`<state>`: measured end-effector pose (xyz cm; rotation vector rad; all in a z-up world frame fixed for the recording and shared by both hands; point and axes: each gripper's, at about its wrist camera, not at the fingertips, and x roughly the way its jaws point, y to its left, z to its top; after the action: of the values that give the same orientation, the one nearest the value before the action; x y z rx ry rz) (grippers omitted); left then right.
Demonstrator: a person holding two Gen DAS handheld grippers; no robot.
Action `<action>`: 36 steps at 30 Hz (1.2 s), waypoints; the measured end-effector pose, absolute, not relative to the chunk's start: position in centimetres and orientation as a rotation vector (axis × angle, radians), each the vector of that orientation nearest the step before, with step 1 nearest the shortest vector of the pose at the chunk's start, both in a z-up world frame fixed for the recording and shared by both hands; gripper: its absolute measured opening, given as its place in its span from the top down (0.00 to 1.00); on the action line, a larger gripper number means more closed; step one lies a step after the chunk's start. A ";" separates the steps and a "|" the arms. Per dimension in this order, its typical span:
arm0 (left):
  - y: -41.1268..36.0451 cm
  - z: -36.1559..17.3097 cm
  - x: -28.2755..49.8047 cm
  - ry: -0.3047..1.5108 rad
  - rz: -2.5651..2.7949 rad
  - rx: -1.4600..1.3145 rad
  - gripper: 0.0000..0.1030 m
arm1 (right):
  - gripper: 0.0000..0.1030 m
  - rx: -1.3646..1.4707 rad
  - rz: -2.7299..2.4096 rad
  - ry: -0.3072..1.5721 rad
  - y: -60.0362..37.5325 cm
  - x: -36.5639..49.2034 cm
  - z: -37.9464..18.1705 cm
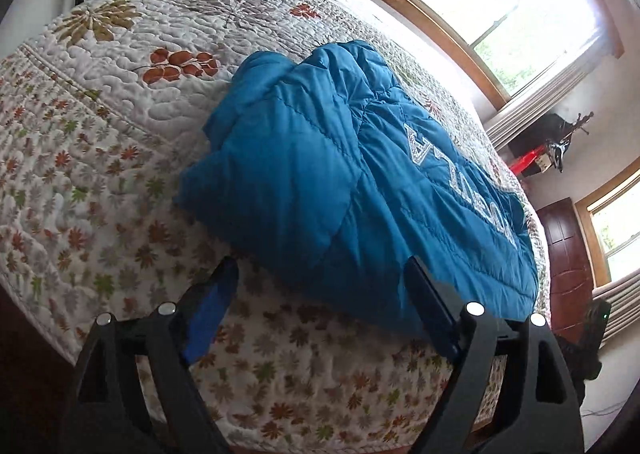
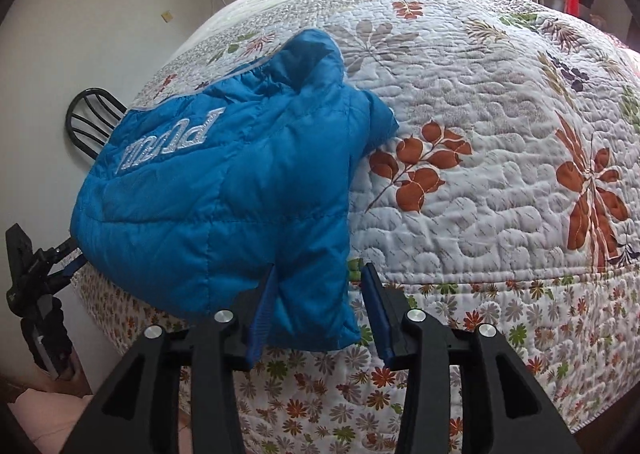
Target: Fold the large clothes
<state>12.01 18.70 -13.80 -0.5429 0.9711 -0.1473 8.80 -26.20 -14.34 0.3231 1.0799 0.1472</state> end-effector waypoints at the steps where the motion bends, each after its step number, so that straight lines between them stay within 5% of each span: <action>1: 18.5 -14.1 12.6 0.976 -0.140 -0.557 0.17 | 0.59 0.327 0.147 1.082 -26.3 8.7 -14.5; 8: 18.0 -16.0 16.0 0.983 -0.137 -0.648 0.18 | 0.59 0.353 0.165 1.098 -26.7 8.7 -15.4; 11: 18.1 -16.2 16.5 0.969 -0.125 -0.654 0.29 | 0.59 0.356 0.175 1.107 -26.8 8.9 -15.6; 14: 17.8 -16.3 16.6 0.936 -0.151 -0.643 0.50 | 0.59 0.362 0.183 1.113 -26.9 9.0 -15.7; 22: 17.4 -16.8 16.1 0.889 -0.153 -0.635 0.58 | 0.56 0.334 0.188 1.127 -26.5 9.7 -16.5; 27: 16.1 -13.8 15.2 0.813 -0.126 -0.519 0.73 | 0.56 0.332 0.193 1.116 -26.3 10.2 -16.3; 36: 11.2 -6.6 14.1 0.651 -0.152 -0.321 0.75 | 0.55 0.283 -0.076 1.053 -32.1 8.0 -14.3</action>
<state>14.06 11.24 -6.55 -0.3211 0.6510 -0.1519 8.02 -32.07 -14.28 0.2834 1.0528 -0.0761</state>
